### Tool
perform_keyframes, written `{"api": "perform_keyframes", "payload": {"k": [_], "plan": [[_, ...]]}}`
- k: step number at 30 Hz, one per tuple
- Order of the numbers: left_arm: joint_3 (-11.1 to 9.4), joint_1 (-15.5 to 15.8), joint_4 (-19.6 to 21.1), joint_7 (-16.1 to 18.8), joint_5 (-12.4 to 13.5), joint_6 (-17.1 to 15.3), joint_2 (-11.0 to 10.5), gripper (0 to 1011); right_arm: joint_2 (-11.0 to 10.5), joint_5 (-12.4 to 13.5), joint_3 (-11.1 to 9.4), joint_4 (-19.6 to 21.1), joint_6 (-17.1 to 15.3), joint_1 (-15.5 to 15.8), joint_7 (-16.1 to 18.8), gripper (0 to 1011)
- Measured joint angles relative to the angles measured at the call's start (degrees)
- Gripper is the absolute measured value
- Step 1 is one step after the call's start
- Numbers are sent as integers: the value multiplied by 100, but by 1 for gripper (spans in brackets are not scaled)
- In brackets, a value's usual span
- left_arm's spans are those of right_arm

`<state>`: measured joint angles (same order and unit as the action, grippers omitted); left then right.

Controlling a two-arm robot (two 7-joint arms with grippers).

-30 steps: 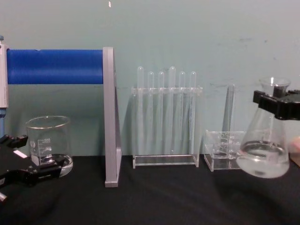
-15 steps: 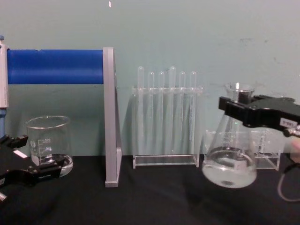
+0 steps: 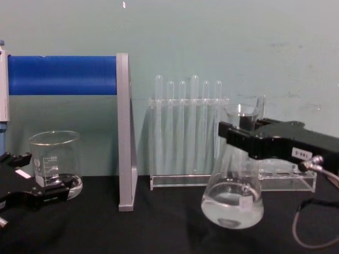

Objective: Grasp the erlenmeyer flask with one hand, shake it three times, then place it back.

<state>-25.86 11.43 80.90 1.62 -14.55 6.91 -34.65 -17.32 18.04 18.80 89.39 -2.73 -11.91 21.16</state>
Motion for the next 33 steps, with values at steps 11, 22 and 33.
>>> {"api": "perform_keyframes", "payload": {"k": [11, 22, 33], "plan": [[0, 0, 0, 0, 0, 0, 0, 1001, -59, 55, 226, -328, 380, -32, 250, 449], [0, 0, 0, 0, 0, 0, 0, 1001, -54, 109, 398, -594, 509, -81, 395, 449], [0, 0, 0, 0, 0, 0, 0, 1001, -63, 138, 495, -704, 523, -111, 442, 449]]}}
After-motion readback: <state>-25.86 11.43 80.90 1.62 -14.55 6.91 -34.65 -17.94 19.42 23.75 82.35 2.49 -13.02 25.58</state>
